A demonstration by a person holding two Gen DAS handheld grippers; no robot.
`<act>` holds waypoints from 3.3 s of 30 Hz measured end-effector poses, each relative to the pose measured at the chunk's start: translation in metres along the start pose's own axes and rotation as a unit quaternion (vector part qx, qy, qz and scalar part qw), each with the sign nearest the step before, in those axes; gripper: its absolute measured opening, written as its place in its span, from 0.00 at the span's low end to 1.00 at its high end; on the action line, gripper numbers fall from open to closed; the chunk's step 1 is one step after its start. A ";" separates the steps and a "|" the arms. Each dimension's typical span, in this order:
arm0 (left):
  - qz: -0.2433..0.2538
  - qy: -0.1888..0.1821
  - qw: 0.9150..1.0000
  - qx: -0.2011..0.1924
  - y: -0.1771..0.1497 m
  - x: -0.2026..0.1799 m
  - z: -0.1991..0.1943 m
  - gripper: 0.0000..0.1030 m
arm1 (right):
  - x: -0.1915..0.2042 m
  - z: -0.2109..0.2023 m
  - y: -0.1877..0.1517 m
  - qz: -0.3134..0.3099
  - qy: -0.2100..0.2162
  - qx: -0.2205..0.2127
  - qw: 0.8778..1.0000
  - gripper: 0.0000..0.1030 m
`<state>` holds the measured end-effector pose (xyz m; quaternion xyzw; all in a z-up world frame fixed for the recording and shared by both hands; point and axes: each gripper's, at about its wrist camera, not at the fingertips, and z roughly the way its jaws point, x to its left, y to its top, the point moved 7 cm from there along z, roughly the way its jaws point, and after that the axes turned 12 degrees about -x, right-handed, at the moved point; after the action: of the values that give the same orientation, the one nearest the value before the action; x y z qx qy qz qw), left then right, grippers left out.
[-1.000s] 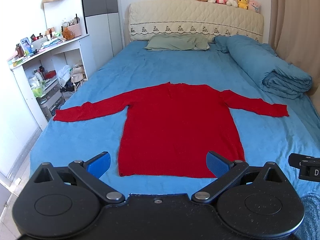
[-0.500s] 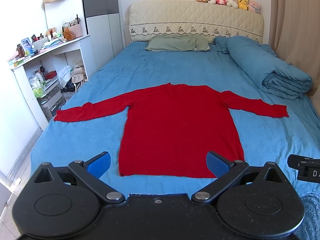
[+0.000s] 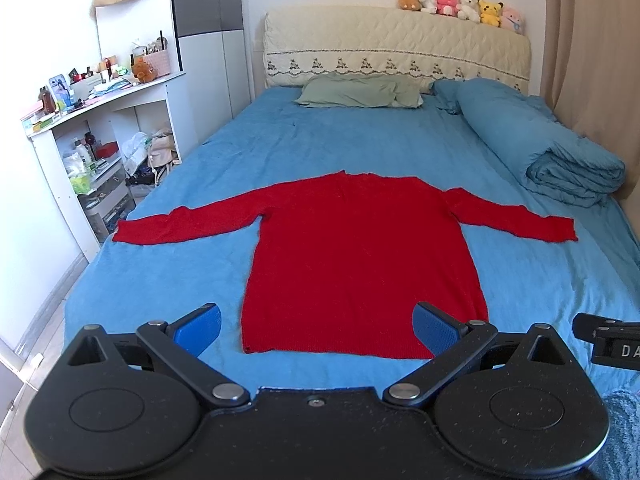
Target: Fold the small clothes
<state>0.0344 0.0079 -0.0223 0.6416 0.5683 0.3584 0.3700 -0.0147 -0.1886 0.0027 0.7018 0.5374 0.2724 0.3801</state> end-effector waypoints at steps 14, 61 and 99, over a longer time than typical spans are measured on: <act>0.031 -0.049 0.991 -0.117 0.135 -0.028 0.003 1.00 | -0.055 -0.002 0.084 0.007 -0.006 -0.075 0.997 1.00; 0.048 -0.148 0.986 0.066 0.022 -0.289 0.578 0.98 | -0.348 0.546 0.010 0.209 -0.121 -0.018 0.970 0.52; -0.121 0.018 0.992 0.036 0.037 0.118 0.563 0.98 | 0.281 0.589 0.115 0.015 0.305 -0.048 0.951 0.20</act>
<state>0.5589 0.0843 -0.2488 0.5746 0.6606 0.3020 0.3771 0.5911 -0.0752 -0.2410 0.5739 0.6036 0.5047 0.2272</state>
